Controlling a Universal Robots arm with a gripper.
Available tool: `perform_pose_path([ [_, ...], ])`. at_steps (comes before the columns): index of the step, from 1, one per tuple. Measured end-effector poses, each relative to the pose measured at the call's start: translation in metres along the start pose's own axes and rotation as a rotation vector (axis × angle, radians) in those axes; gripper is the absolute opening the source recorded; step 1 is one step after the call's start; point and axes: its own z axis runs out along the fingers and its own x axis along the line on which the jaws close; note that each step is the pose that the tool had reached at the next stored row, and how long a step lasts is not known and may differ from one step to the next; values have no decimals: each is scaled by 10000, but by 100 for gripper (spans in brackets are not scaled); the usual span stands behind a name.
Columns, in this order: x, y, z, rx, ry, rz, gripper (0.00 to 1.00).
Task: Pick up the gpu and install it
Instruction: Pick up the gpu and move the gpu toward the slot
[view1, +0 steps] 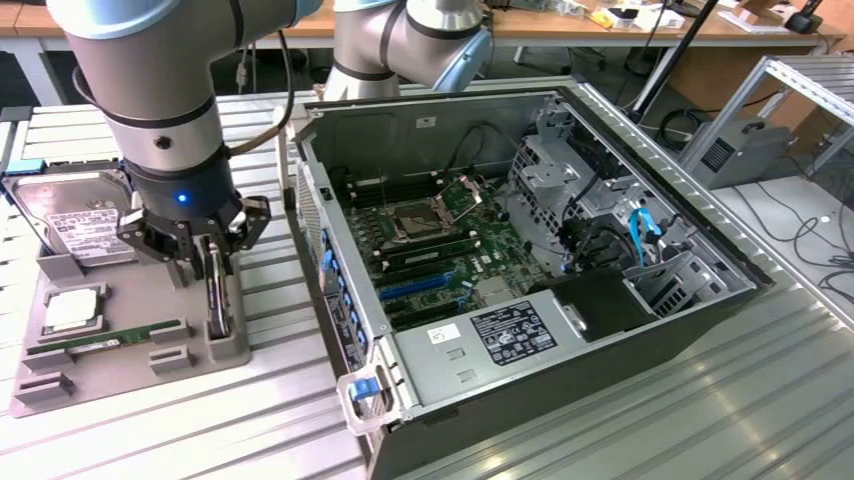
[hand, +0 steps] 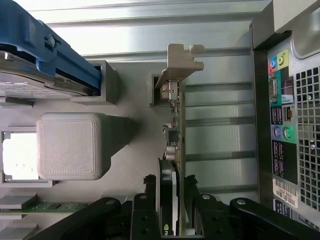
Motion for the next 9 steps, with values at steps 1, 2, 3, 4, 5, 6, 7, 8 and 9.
perform_pose_path([
  [1, 0, 0, 7, 1, 1, -4, 36],
  [2, 0, -1, 9, 2, 3, -4, 36],
  [3, 0, -1, 13, 1, 2, -5, 36],
  [4, 0, -1, 14, 0, 1, -5, 36],
  [5, 0, -1, 14, 0, 1, -5, 36],
  [6, 0, -1, 14, 1, 1, -5, 36],
  [7, 0, -1, 14, 0, 1, -5, 36],
  [8, 0, -1, 14, 0, 1, -5, 36],
  [9, 0, -1, 14, 0, 1, -5, 35],
])
